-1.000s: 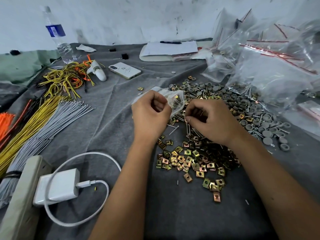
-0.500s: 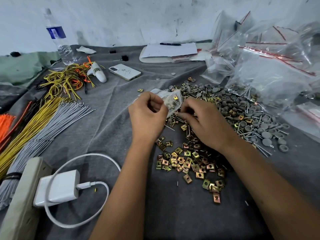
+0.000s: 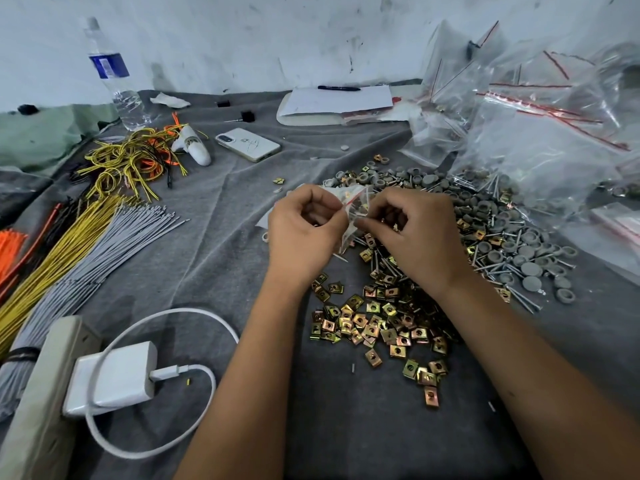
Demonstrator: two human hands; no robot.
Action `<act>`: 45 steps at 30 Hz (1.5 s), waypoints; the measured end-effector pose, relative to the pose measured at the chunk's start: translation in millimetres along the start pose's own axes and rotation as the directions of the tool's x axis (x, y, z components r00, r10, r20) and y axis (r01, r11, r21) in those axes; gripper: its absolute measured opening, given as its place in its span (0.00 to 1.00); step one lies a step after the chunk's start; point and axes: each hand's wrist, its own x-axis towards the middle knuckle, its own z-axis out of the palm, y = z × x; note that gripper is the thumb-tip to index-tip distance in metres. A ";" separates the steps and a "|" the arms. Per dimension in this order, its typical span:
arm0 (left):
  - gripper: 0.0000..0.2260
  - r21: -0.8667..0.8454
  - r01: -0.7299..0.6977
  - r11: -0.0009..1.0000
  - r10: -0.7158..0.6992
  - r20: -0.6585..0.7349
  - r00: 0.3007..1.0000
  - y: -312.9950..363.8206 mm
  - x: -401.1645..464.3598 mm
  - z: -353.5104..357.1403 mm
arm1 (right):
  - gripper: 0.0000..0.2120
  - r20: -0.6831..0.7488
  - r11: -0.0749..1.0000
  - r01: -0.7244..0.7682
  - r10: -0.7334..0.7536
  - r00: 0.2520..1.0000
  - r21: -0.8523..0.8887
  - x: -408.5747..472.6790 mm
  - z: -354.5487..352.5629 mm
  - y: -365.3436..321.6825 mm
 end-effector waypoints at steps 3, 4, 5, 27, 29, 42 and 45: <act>0.10 -0.052 0.032 0.998 -0.034 -0.045 0.998 0.6 1.6 -2.0 | 0.05 0.037 0.998 0.041 -0.040 0.999 -0.036 0.2 0.9 1.4; 0.10 -0.074 0.042 0.996 -0.046 -0.060 0.997 0.7 1.9 -2.3 | 0.05 0.049 0.997 0.059 -0.057 0.997 -0.051 0.1 0.9 1.9; 0.09 -0.100 0.053 0.994 -0.060 -0.074 0.995 1.1 2.2 -2.4 | 0.06 0.052 0.995 0.075 -0.072 0.996 -0.061 0.2 0.9 2.4; 0.11 -0.127 0.065 0.990 -0.097 -0.265 0.959 -3.7 6.3 -6.9 | 0.05 0.332 0.949 0.015 0.095 0.939 -0.316 -5.9 8.9 -4.2; 0.11 -0.086 0.046 0.995 -0.067 -0.264 0.962 -4.6 5.9 -6.5 | 0.01 0.192 0.985 -0.079 0.109 0.975 -0.156 -4.8 0.2 -3.8; 0.10 0.061 -0.044 0.997 0.044 -0.008 0.999 -6.5 -1.6 7.5 | 0.06 0.009 0.999 -0.049 0.049 0.999 -0.024 -4.0 -5.1 2.2; 0.09 0.023 -0.022 0.999 0.022 -0.001 1.000 -6.7 -1.2 7.7 | 0.06 0.014 0.998 -0.048 0.048 0.999 -0.042 -3.3 -5.9 1.7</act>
